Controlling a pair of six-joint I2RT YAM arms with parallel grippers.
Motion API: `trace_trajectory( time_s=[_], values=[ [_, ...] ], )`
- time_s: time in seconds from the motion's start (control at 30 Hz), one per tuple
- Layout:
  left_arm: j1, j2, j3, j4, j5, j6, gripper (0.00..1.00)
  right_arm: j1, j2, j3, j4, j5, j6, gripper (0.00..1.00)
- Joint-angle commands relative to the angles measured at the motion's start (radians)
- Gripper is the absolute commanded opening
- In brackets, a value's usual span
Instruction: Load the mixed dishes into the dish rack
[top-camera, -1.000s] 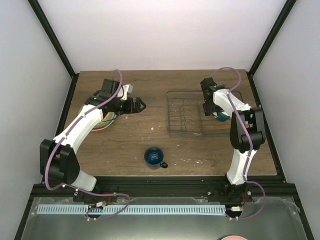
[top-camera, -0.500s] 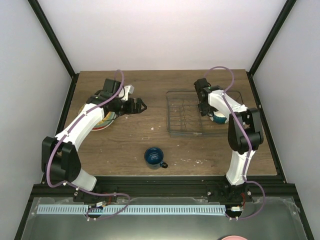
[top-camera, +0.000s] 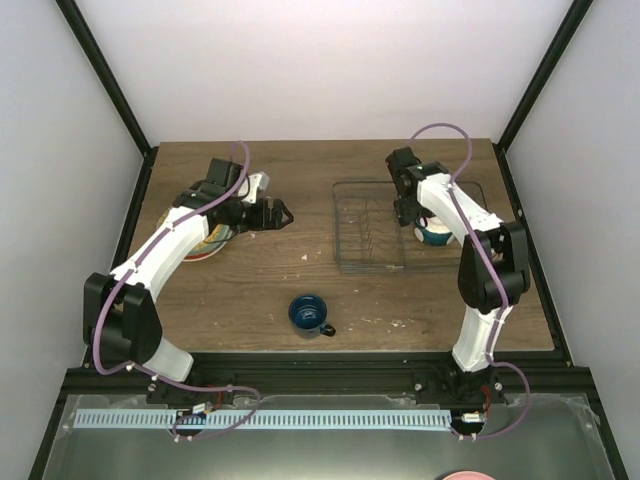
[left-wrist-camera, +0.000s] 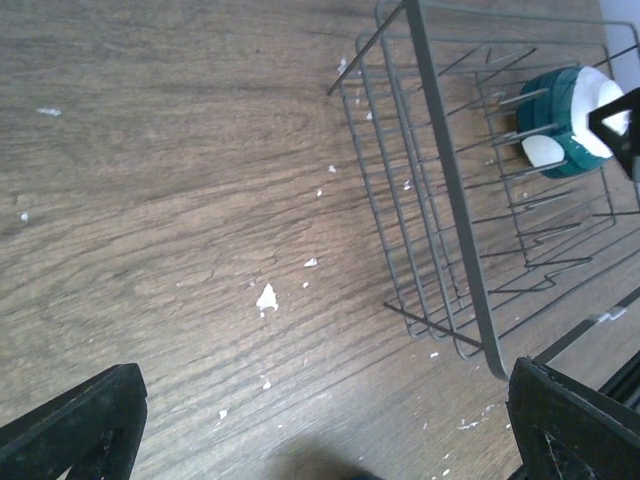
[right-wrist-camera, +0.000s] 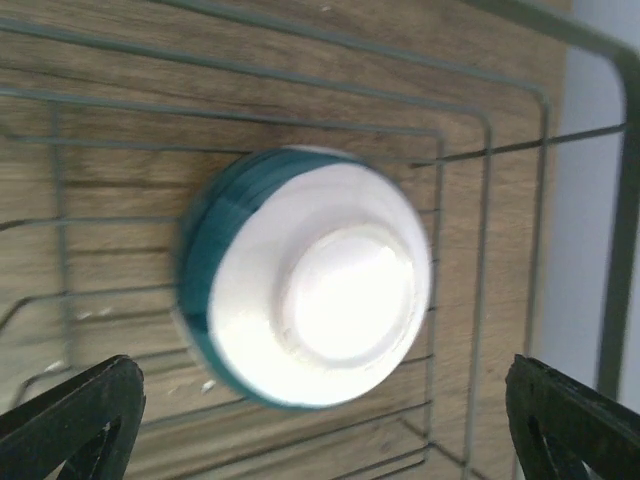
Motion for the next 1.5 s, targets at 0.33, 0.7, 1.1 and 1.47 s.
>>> trace_trajectory(
  time_s=[0.33,0.7,1.1,1.47],
  values=[
    [-0.184,-0.168,-0.095,-0.379,-0.186,-0.046,1.0,0.02,-0.169,0.107,-0.086,-0.416,0.141,1.0],
    [-0.429,-0.219,-0.182,-0.515,-0.248,-0.109,0.99,0.021,-0.148,0.144,-0.09,-0.407,0.145,1.0],
    [-0.455,0.038,-0.155,-0.308,-0.261,-0.046,0.79,0.021,-0.247,0.144,-0.162,-0.401,0.213,1.0],
    [-0.481,0.147,-0.155,-0.289,-0.22,0.007,0.17,0.021,-0.325,0.094,-0.201,-0.386,0.245,0.94]
  ],
)
